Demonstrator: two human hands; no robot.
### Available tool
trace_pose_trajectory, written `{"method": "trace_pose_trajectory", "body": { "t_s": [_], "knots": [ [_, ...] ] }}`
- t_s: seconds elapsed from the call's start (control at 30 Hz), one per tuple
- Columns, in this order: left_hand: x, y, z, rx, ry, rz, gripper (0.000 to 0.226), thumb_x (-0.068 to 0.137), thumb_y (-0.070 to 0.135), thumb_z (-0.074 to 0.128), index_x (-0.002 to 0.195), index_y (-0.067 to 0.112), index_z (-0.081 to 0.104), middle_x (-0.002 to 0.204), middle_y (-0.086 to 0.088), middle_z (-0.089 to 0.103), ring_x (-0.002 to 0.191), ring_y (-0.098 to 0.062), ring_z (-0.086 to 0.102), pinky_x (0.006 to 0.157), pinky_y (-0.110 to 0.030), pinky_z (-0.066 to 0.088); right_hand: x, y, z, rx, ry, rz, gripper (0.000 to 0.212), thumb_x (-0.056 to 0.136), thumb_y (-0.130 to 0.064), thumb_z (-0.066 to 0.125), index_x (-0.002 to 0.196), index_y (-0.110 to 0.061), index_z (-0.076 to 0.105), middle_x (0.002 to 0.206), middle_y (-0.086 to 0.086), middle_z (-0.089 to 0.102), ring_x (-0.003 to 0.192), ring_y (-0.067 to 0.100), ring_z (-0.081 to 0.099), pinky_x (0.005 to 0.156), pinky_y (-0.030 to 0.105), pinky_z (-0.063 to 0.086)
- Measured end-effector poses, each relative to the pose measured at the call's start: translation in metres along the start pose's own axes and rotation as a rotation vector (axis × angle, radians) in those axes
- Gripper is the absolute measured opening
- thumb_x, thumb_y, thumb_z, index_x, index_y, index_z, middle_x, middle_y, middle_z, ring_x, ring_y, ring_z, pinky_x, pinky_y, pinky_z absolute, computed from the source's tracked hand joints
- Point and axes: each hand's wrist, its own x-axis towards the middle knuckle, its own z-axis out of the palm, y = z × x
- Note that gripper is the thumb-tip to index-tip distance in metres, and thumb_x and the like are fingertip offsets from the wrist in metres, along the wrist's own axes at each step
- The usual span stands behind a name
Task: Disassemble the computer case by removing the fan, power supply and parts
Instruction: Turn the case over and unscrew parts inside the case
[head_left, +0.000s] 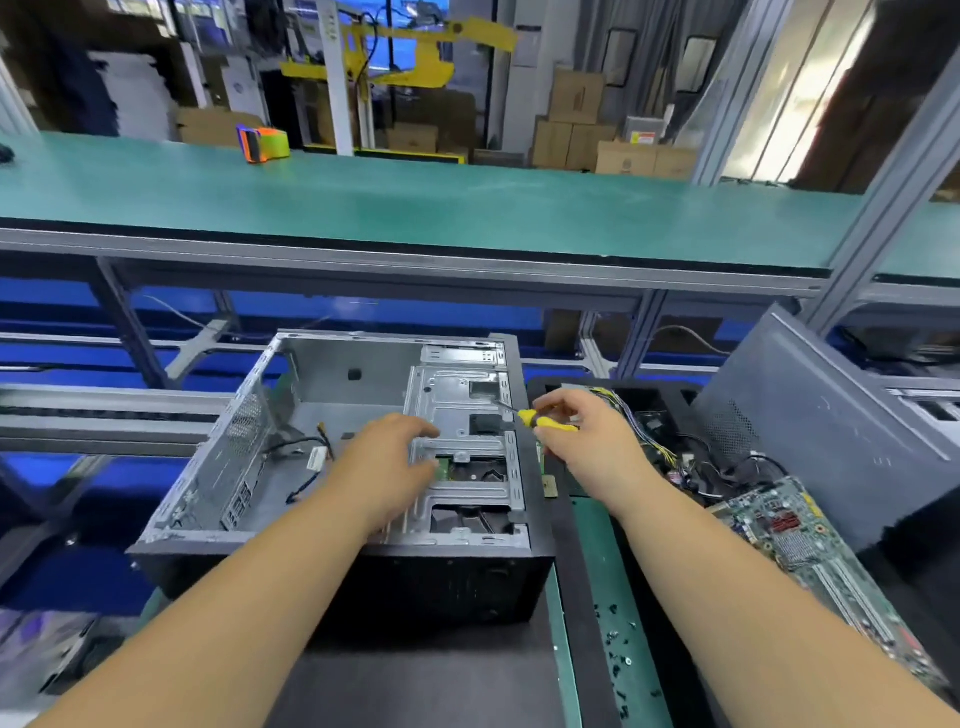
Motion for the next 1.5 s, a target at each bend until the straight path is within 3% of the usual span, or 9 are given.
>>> {"method": "trace_pose_trajectory", "body": {
  "t_s": [0.07,0.2,0.37,0.5,0.67,0.77,1.17,1.37,1.5],
  "knots": [
    [0.012,0.002,0.001,0.026,-0.067,0.037,0.042,0.084,0.028,0.067,0.125,0.033,0.059,0.134,0.009,0.053,0.127,-0.014,0.046,0.105,-0.034,0.039,-0.002,-0.009,0.004,0.013,0.064,-0.001,0.021,0.085,-0.012,0.072,0.099,-0.025,0.064,0.094,-0.006,0.063,0.070,0.004,0.063,0.059,0.014,0.048],
    [0.036,0.008,0.003,0.029,-0.162,0.114,0.055,0.078,0.033,0.074,0.130,0.030,0.055,0.128,0.008,0.052,0.118,-0.015,0.052,0.097,-0.028,0.042,-0.005,-0.027,0.010,-0.015,0.159,0.020,0.019,0.081,-0.019,0.079,0.089,-0.024,0.062,0.089,-0.001,0.066,0.081,0.021,0.064,0.074,0.039,0.056],
    [0.039,-0.008,0.016,-0.047,-0.197,0.273,0.036,0.078,0.031,0.076,0.111,0.030,0.062,0.112,0.007,0.054,0.112,-0.016,0.050,0.100,-0.034,0.041,-0.003,-0.040,0.019,0.024,0.194,-0.082,0.018,0.084,-0.023,0.077,0.083,-0.012,0.062,0.077,0.004,0.069,0.074,0.020,0.067,0.072,0.036,0.055],
    [0.043,-0.019,0.015,-0.099,-0.187,0.356,0.027,0.078,0.028,0.076,0.104,0.029,0.067,0.104,0.007,0.055,0.108,-0.014,0.050,0.097,-0.032,0.042,0.002,-0.041,0.037,-0.023,0.196,-0.148,0.018,0.090,-0.027,0.069,0.082,-0.016,0.056,0.078,0.004,0.066,0.070,0.013,0.069,0.067,0.023,0.054],
    [0.046,-0.018,0.014,-0.128,-0.163,0.386,0.021,0.078,0.028,0.075,0.098,0.030,0.069,0.098,0.008,0.054,0.102,-0.015,0.052,0.095,-0.035,0.043,0.010,-0.049,0.052,-0.056,0.179,-0.175,0.022,0.089,-0.037,0.064,0.081,-0.021,0.052,0.083,0.006,0.064,0.077,0.018,0.068,0.074,0.050,0.057],
    [0.047,-0.017,0.016,-0.136,-0.143,0.377,0.015,0.079,0.029,0.075,0.093,0.029,0.069,0.098,0.007,0.056,0.101,-0.017,0.053,0.093,-0.037,0.045,0.014,-0.053,0.057,-0.125,0.141,-0.183,0.028,0.085,-0.048,0.060,0.082,-0.022,0.050,0.087,0.007,0.062,0.085,0.028,0.064,0.077,0.053,0.054],
    [0.050,-0.018,0.019,-0.211,-0.154,0.347,0.013,0.077,0.025,0.078,0.083,0.030,0.067,0.094,0.006,0.056,0.099,-0.017,0.054,0.092,-0.038,0.046,0.019,-0.058,0.057,-0.337,0.032,-0.249,0.016,0.094,-0.032,0.063,0.088,-0.021,0.052,0.086,-0.002,0.059,0.079,0.016,0.056,0.072,0.037,0.050],
    [0.051,-0.019,0.020,-0.189,-0.133,0.341,0.011,0.079,0.032,0.076,0.084,0.028,0.068,0.092,0.007,0.056,0.099,-0.016,0.051,0.092,-0.037,0.044,0.025,-0.058,0.059,-0.154,-0.038,-0.220,0.029,0.094,-0.016,0.061,0.111,-0.032,0.045,0.093,-0.009,0.064,0.090,0.011,0.063,0.084,0.038,0.053],
    [0.051,-0.018,0.021,-0.172,-0.122,0.340,0.011,0.079,0.033,0.077,0.082,0.029,0.067,0.091,0.009,0.055,0.096,-0.014,0.050,0.089,-0.035,0.045,0.028,-0.061,0.070,0.149,-0.106,-0.146,0.032,0.089,-0.002,0.053,0.099,-0.032,0.052,0.087,-0.008,0.064,0.099,0.020,0.067,0.084,0.041,0.051]
  ]
}}
